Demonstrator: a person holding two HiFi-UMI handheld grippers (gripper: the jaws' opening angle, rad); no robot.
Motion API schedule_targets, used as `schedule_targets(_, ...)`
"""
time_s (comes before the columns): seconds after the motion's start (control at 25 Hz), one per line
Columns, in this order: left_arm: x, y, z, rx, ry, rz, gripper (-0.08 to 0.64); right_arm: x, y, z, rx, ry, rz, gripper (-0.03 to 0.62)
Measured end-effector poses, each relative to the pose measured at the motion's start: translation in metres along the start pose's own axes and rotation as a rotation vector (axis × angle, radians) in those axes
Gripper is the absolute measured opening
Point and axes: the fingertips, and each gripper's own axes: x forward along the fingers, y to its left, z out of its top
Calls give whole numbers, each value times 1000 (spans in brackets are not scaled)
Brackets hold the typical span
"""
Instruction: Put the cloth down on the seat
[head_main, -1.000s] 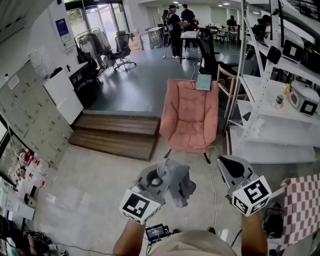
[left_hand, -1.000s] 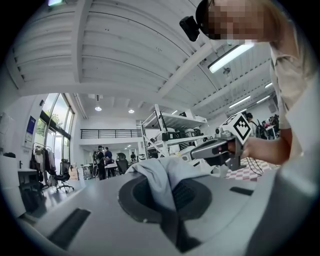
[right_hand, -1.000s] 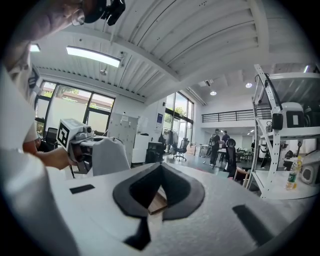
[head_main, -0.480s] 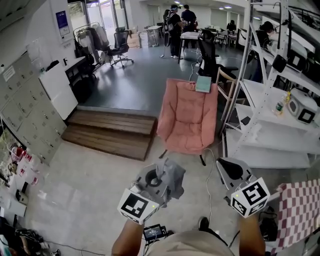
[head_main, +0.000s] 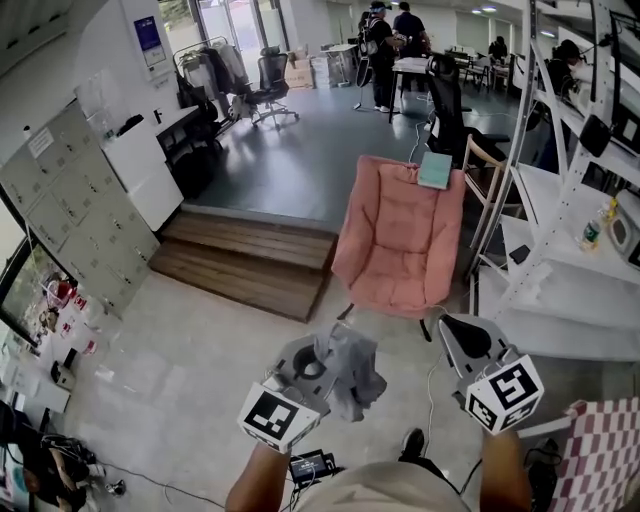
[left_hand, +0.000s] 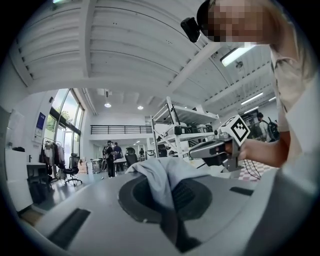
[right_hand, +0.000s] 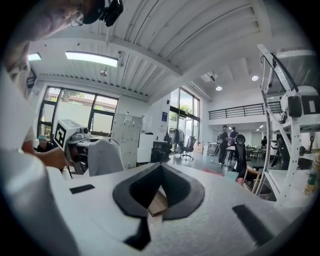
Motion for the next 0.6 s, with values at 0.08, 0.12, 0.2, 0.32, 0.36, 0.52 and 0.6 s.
schedule_targets(0.08,22,2,0,10,15,27,18,8,-21,-2,5,-10,31,-8)
schedule_targets(0.12,34,1,-1,12,21,38,18,12,-33,-5,8,-13,47,-7)
schedule_targets(0.2,59,0,-2,10,32,58,18,19,-58,-11,12,-15,74,-8)
schedule_targets(0.32,90,-2,-3,7,42,86,18,27,-88,-16,18,-15,108,-8)
schedule_targets(0.36,98,-2,-3,6,44,95,18,28,-96,-17,17,-16,118,-6)
schedule_targets(0.52,127,-5,-1,9,47,122,18,32,-126,-17,11,-20,147,-8)
schedule_targets(0.6,141,-8,0,13,52,129,18,32,-141,-18,13,-26,155,-6)
